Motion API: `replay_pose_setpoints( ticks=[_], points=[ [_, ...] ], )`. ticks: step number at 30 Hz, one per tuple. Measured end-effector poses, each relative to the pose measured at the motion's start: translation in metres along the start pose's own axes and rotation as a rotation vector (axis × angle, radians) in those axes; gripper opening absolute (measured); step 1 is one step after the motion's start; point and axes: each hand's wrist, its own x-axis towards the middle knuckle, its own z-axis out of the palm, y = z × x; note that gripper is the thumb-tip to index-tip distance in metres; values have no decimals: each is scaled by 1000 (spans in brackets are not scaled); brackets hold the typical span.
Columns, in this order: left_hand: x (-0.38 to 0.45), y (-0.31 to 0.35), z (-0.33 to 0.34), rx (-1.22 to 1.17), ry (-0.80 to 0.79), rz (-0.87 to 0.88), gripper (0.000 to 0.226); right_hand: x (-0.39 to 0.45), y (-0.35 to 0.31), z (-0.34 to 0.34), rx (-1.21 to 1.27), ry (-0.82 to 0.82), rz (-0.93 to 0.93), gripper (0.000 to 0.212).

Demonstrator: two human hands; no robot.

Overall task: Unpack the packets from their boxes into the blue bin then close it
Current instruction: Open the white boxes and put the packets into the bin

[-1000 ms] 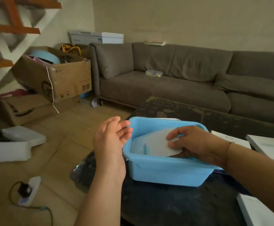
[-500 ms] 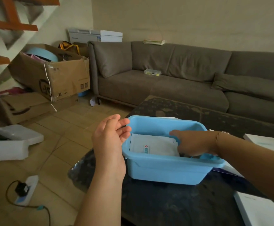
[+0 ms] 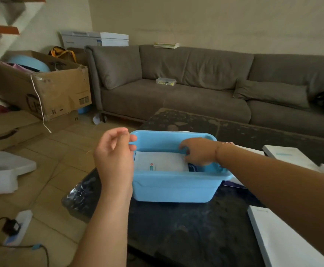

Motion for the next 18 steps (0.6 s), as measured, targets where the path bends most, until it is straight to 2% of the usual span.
replay_pose_setpoints(
  ticks=[6,10,18],
  points=[
    [-1,1,-1,3,-10,1,15,13,-4,5,139,-31,-20,37],
    [2,-1,-4,-26,-10,-24,14,17,-4,5,91,-102,-38,36],
    [6,-2,-5,-57,-2,-47,18,35,-44,13,-20,-64,-273,43]
  ],
)
